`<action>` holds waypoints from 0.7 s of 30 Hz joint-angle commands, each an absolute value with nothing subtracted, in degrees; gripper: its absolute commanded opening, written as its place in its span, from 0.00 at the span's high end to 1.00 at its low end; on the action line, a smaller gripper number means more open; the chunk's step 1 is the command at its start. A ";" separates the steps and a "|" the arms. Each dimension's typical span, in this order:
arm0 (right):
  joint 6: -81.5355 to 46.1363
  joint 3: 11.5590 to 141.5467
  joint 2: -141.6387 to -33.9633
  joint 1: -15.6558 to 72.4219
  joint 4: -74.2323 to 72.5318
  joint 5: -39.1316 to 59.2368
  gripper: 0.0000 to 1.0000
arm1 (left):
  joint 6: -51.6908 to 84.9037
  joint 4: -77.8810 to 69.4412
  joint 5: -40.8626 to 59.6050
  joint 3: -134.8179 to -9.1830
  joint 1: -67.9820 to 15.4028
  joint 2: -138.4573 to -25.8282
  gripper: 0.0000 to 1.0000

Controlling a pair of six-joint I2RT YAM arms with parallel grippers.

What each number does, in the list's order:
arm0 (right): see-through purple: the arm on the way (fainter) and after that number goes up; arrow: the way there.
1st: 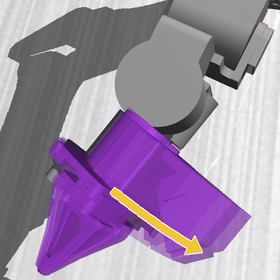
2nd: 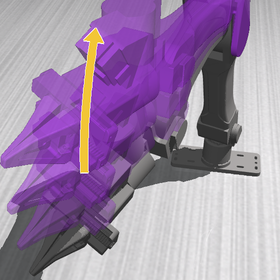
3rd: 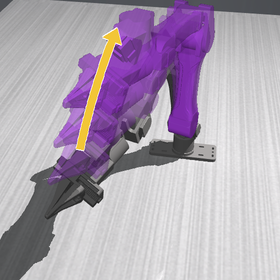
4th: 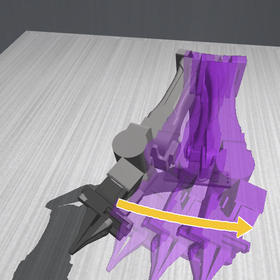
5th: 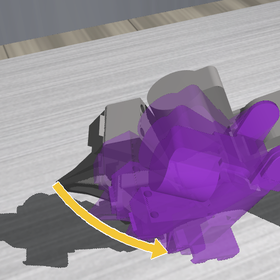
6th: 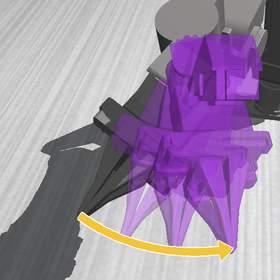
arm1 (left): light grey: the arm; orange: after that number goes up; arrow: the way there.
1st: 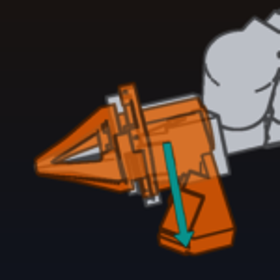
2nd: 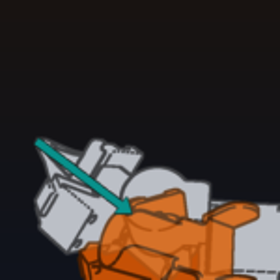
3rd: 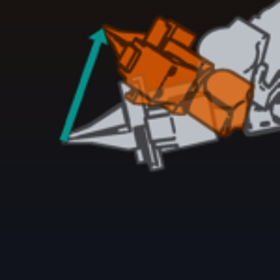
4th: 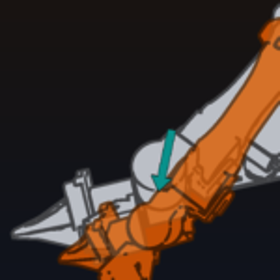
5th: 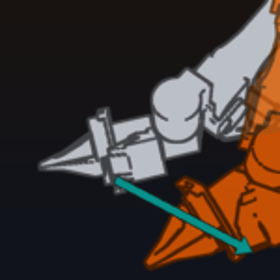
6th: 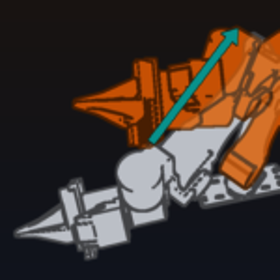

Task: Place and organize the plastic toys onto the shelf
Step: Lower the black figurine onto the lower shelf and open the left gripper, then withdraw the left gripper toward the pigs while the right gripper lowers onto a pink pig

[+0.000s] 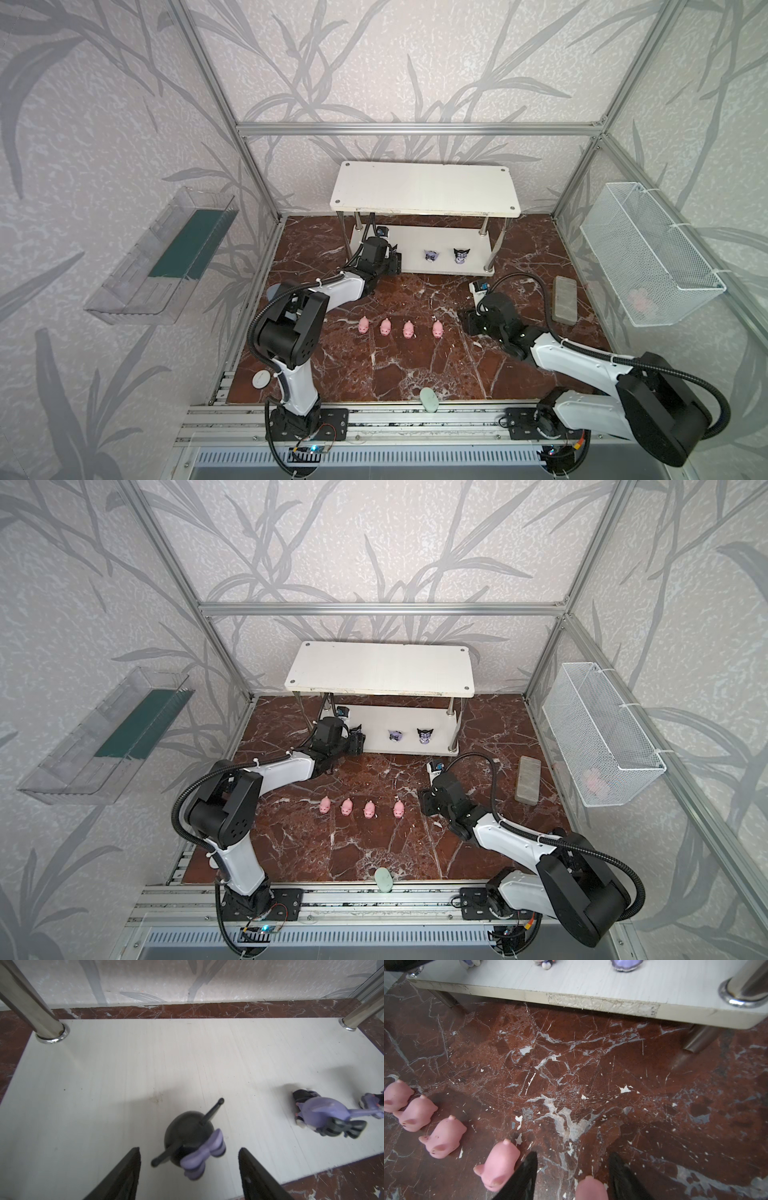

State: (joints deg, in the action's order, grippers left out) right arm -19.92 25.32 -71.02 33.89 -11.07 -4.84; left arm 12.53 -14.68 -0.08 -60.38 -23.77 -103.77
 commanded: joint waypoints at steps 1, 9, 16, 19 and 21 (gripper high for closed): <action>-20.40 26.10 -71.63 33.60 -13.00 -4.33 0.44 | 13.68 -16.75 1.51 -58.46 -23.62 -100.16 0.27; -20.62 26.02 -71.72 33.59 -13.24 -4.35 0.44 | 15.22 -18.27 1.86 -53.60 -24.59 -96.40 0.25; -20.70 25.84 -71.32 33.63 -13.18 -4.38 0.44 | 16.29 -18.63 0.92 -49.39 -26.23 -92.20 0.25; -20.84 25.84 -71.28 33.64 -13.05 -4.31 0.44 | 16.36 -18.20 -0.02 -47.85 -27.65 -89.93 0.25; -21.04 25.84 -71.02 33.61 -12.85 -4.31 0.44 | 16.44 -17.56 -1.32 -46.76 -28.71 -88.02 0.25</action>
